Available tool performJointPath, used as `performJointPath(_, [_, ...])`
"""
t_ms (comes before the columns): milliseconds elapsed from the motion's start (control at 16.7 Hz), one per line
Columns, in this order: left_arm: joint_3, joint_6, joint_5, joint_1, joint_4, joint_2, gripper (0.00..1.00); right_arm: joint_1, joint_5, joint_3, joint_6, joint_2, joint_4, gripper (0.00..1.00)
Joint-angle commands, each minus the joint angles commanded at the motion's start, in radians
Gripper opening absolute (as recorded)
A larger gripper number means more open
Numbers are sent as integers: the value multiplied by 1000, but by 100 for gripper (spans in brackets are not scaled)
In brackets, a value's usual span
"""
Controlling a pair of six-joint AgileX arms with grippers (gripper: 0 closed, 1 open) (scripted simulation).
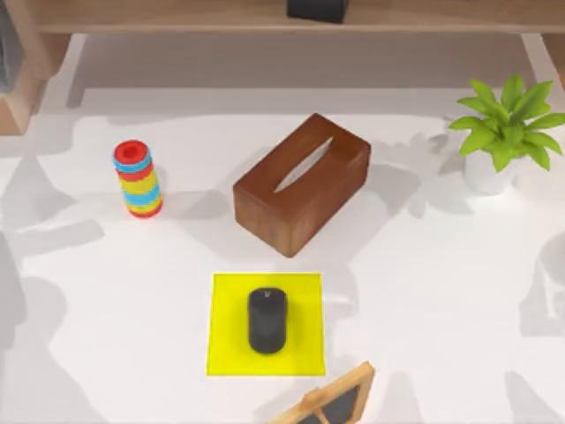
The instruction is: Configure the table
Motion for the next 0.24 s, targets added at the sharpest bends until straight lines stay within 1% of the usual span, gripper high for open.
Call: performJointPath(240, [-59, 17, 20, 20, 11, -20, 100, 0, 0, 0, 0, 0, 0, 100])
